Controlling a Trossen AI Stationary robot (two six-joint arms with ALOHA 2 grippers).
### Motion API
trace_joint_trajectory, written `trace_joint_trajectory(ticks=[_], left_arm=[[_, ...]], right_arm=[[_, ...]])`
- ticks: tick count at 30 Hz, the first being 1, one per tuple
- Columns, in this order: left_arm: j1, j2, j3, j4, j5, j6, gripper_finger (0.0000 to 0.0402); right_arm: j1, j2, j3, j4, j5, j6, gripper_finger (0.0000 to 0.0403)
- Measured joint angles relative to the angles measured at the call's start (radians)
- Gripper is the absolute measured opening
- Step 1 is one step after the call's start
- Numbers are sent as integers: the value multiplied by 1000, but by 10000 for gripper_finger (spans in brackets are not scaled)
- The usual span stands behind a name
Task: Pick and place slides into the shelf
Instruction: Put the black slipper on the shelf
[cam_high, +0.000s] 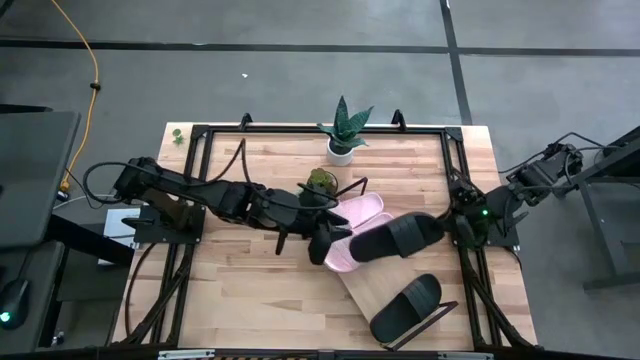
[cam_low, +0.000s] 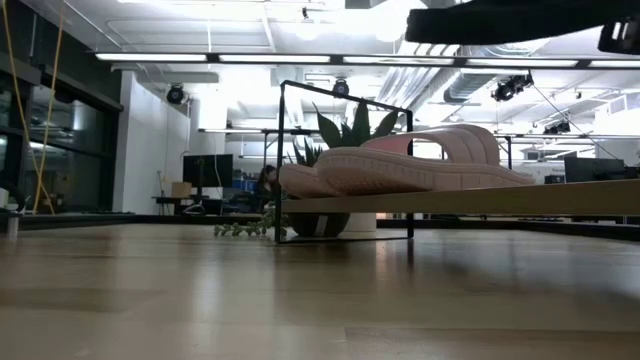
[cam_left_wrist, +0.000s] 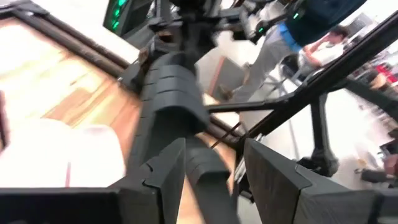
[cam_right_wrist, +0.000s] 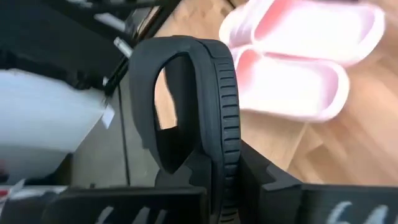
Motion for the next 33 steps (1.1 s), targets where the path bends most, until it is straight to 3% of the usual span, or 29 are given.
trace_joint_trajectory(ticks=[9,16,22,33], left_arm=[[0,-33,1,-68,-46,18,154],[0,-35,0,-79,-45,18,154],[0,-35,0,-79,-45,19,154],[0,-35,0,-79,-39,21,154]], right_arm=[[0,-51,-132,28,-129,69,18],[0,-149,-335,357,-200,93,18],[0,-204,-489,407,-317,193,18],[-2,-219,-687,661,-288,267,18]])
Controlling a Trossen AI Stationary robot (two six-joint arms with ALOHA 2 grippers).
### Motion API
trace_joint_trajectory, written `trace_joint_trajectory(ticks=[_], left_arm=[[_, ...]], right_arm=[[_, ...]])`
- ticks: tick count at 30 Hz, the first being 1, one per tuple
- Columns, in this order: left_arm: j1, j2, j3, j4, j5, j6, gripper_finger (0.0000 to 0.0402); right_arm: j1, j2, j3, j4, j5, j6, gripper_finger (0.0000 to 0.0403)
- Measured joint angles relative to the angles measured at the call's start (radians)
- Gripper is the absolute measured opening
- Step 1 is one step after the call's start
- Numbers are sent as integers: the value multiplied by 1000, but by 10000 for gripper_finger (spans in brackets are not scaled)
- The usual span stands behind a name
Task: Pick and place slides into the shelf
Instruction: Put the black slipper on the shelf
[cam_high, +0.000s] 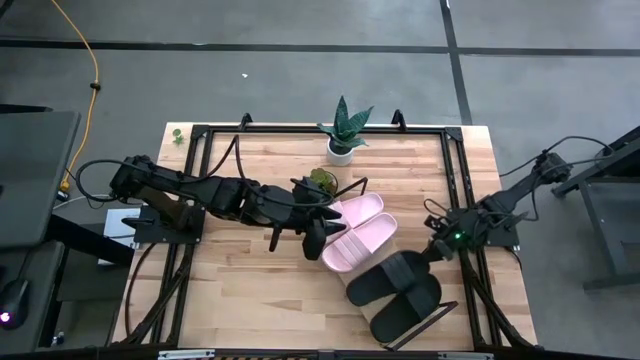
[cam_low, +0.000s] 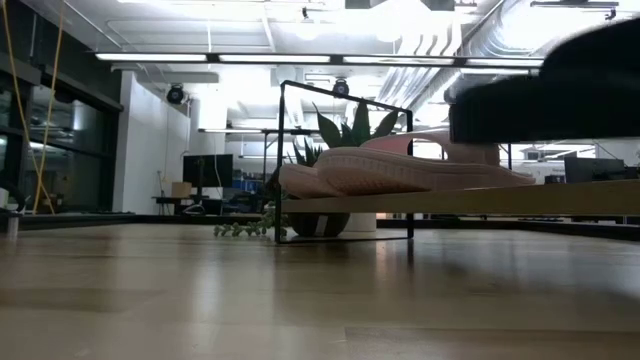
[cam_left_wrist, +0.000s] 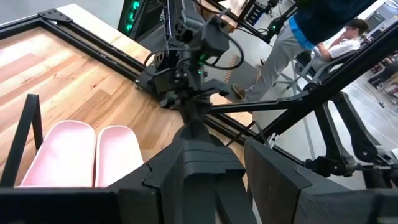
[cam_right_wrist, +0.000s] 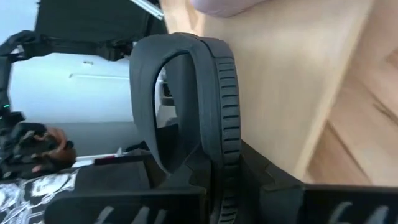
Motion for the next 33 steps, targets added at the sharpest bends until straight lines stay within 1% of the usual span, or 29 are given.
trace_joint_trajectory(ticks=[4,15,20,33], left_arm=[[0,0,0,0,1,0,154],[0,0,0,-2,1,0,154],[0,1,0,-4,1,0,154],[0,1,0,0,1,0,154]], right_arm=[[0,0,-25,12,14,7,18],[0,1,-26,-35,29,22,18],[0,24,-26,-35,61,21,18],[0,91,-26,8,59,21,18]])
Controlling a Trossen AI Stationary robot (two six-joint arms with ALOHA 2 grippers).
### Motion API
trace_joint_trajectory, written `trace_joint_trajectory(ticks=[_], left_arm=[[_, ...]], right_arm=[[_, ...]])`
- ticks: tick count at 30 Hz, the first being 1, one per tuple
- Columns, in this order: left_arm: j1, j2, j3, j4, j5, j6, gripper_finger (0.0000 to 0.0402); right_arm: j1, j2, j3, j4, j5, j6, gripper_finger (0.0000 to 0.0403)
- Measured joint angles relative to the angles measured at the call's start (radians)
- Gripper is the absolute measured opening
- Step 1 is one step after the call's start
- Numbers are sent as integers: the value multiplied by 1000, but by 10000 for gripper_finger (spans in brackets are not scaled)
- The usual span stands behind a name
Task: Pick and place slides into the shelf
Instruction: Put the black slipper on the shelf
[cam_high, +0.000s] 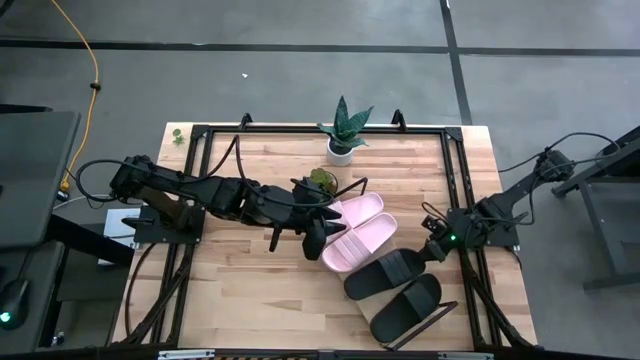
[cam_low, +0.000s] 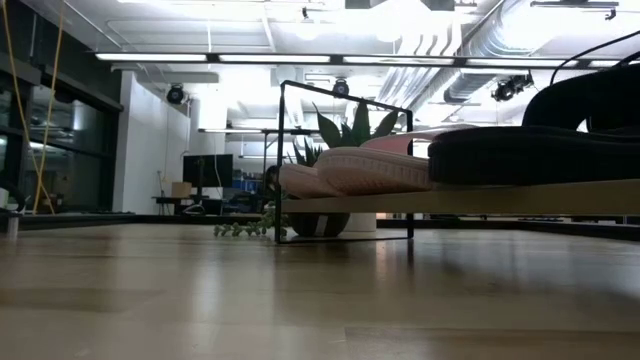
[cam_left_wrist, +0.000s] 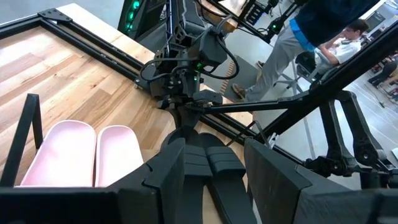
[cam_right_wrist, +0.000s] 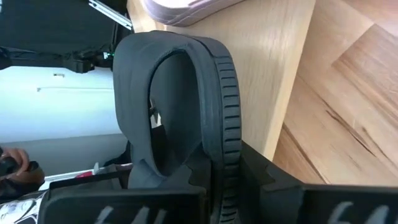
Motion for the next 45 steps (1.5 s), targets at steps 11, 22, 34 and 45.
trace_joint_trajectory(ticks=[11,22,34,45], left_arm=[[0,0,0,0,0,-3,154],[0,0,0,-9,4,-3,154],[0,1,0,-23,22,-4,154],[0,1,0,-24,22,-4,154]], right_arm=[[0,9,0,6,5,8,78],[0,9,0,-39,74,23,153],[0,8,0,-41,240,40,161],[0,8,4,-60,337,81,161]])
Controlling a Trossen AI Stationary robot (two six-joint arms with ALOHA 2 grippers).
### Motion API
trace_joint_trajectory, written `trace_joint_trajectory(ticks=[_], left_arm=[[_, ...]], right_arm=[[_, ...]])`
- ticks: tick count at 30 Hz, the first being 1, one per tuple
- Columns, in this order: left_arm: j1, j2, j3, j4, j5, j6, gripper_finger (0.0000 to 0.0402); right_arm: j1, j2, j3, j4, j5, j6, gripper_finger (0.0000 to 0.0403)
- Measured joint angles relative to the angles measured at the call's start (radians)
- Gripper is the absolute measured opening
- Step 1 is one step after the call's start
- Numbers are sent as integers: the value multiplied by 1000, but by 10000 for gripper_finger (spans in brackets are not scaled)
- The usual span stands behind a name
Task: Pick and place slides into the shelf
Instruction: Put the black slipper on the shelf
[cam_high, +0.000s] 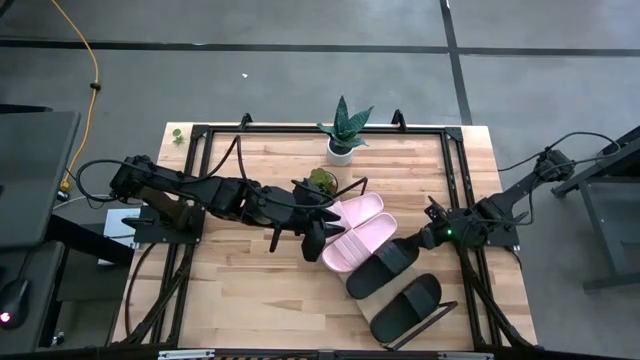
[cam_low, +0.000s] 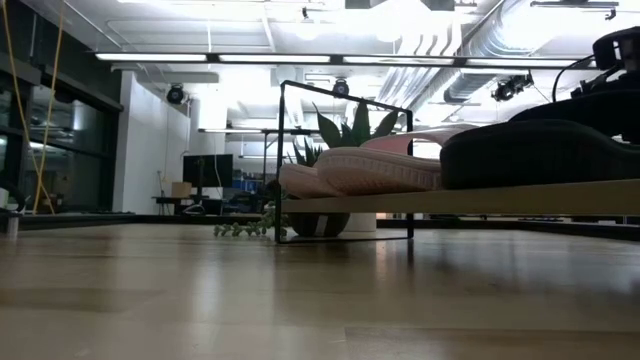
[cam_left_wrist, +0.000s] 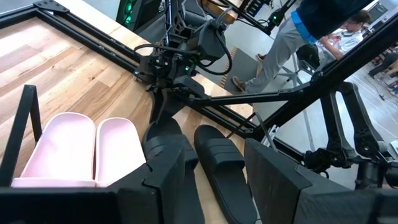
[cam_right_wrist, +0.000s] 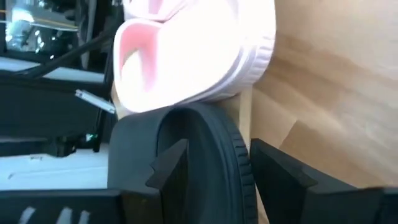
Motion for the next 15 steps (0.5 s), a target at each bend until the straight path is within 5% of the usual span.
trace_joint_trajectory(ticks=[15], left_arm=[[0,0,0,-2,0,-1,154]], right_arm=[[0,0,15,-81,72,26,161]])
